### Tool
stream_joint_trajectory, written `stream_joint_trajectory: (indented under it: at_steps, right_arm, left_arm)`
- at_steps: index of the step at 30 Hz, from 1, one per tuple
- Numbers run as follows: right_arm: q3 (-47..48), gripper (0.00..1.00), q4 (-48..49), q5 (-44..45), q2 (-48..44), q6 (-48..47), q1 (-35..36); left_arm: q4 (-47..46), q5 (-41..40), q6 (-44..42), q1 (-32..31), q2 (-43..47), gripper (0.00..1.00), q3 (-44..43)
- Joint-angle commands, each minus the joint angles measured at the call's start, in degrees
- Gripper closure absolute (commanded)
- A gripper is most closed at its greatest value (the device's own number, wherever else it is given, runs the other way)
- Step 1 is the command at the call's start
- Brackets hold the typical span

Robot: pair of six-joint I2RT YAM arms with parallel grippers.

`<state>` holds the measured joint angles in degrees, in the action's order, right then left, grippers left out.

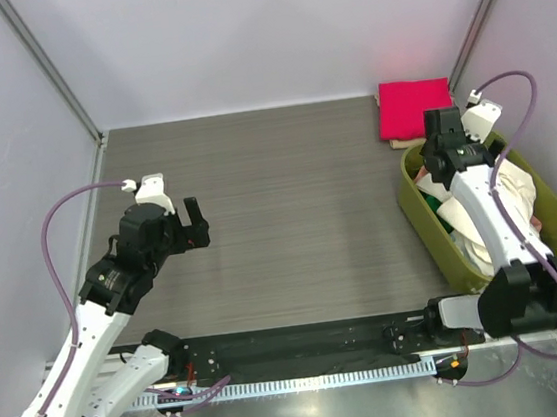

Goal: Fold and stack the t-shirts
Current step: Grab the tshirt from the pile, then move the tshirt to the center of the board

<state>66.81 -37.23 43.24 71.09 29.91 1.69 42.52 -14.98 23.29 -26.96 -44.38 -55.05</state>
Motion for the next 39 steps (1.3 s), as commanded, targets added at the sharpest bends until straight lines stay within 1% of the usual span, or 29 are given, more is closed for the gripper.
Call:
stream_joint_trajectory:
  at_steps: [1, 3, 7, 9, 10, 13, 14, 16, 17, 18, 19, 24, 26, 27, 28, 29, 30, 31, 32, 33, 34, 35, 36, 37, 39]
  right_arm:
    - [-0.8, 0.0, -2.5, -0.1, 2.7, 3.7, -4.3]
    - [-1.8, 0.0, -1.7, -1.1, 4.0, 3.7, -6.6]
    - [-2.9, 0.01, -0.4, -3.7, 5.3, 2.6, -8.5]
    - [-4.4, 0.05, 0.1, -4.7, 5.3, 2.5, -9.0]
    - [-5.2, 0.14, 1.1, -5.4, 4.7, 2.6, -9.2]
    - [-7.7, 0.34, 3.0, -6.9, 3.3, 2.5, -9.3]
    - [-8.1, 0.51, 3.3, -7.2, 3.1, 2.4, -9.3]
    - [-8.6, 0.64, 3.8, -7.6, 2.9, 2.2, -9.4]
    - [-8.7, 0.82, 3.9, -7.8, 2.7, 2.0, -9.4]
    - [-8.8, 0.92, 4.0, -8.3, 2.6, 1.7, -9.4]
    - [-8.8, 0.99, 4.0, -8.7, 2.2, 1.6, -9.5]
    - [-6.0, 0.99, 3.9, -12.8, -4.0, 2.2, -9.0]
    - [-0.9, 0.99, 3.2, -16.2, -5.6, 2.4, -7.6]
    - [1.3, 0.99, 3.3, -17.7, -6.6, 2.4, -3.9]
    - [6.0, 0.99, 4.8, -20.1, -6.8, 0.9, -1.7]
    - [8.8, 0.99, 5.8, -21.0, -6.8, -0.5, 2.8]
    - [15.2, 0.99, 6.5, -22.0, -6.3, -1.7, 9.5]
    - [19.2, 0.99, 6.8, -23.8, -3.9, -2.7, 13.0]
    - [23.3, 0.99, 6.7, -29.6, -2.3, -4.8, 15.6]
    - [31.9, 0.99, 6.6, -33.8, -0.1, -5.2, 17.9]
    - [36.2, 0.99, 6.5, -37.1, 3.3, -5.8, 23.0]
    - [40.3, 0.99, 6.5, -39.8, 5.2, -7.5, 25.6]
    - [47.5, 0.99, 6.5, -42.5, 6.4, -8.2, 28.3]
    - [49.8, 0.99, 7.8, -44.4, 7.0, -8.8, 32.4]
    - [50.4, 0.99, 11.2, -45.0, 6.4, -9.3, 34.2]
  left_arm:
    - [-1.5, -0.1, -1.1, 0.3, 0.3, 0.0, -0.4]
    - [-1.5, -0.2, -1.1, 0.3, 0.6, 0.0, -0.2]
    - [-1.5, -0.4, -1.1, 0.2, 0.7, 0.0, -0.4]
    - [-1.5, -0.5, -1.1, 0.2, 0.5, 0.0, -0.3]
    - [-1.4, -0.6, -1.1, 0.3, 0.5, 0.0, -0.2]
    - [-1.4, -0.6, -1.1, 0.3, 0.4, 0.0, -0.3]
    - [-1.4, -0.7, -1.1, 0.3, 0.3, 0.0, -0.2]
    - [-1.3, -0.7, -1.1, 0.2, 0.3, 0.0, -0.2]
    - [-1.4, -0.7, -1.1, 0.3, 0.3, 0.0, -0.2]
    - [-1.4, -0.6, -1.1, 0.3, 0.2, 0.0, -0.3]
    - [-1.5, -0.6, -1.1, 0.3, 0.1, 0.0, -0.2]
    - [-1.2, -1.6, -1.1, 0.2, -0.2, 0.0, -0.3]
    - [-1.0, -2.6, -1.1, 0.3, -0.1, 0.0, -0.5]
    - [-1.0, -3.0, -1.1, 0.3, 0.1, 0.0, -0.4]
    - [-1.0, -3.6, -1.1, 0.3, 0.3, 0.0, -0.4]
    - [-1.0, -3.9, -1.1, 0.3, 0.3, 0.0, -0.3]
    - [-1.0, -4.2, -1.1, 0.3, 0.3, 0.0, -0.4]
    - [-1.0, -4.7, -1.1, 0.3, 0.3, 0.0, -0.4]
    - [-0.9, -4.9, -1.1, 0.3, 0.3, 0.0, -0.5]
    - [-0.6, -5.2, -1.2, 0.4, 0.3, 0.0, -0.6]
    - [-0.6, -5.8, -1.2, 0.4, 0.1, 0.0, -0.7]
    - [-0.5, -6.3, -1.1, 0.4, 0.1, 0.0, -0.6]
    - [-0.4, -6.7, -1.1, 0.4, 0.1, 0.0, -0.7]
    - [-0.3, -7.0, -1.1, 0.4, 0.1, 0.0, -0.7]
    - [-0.2, -7.8, -1.1, 0.4, 0.2, 0.0, -0.7]
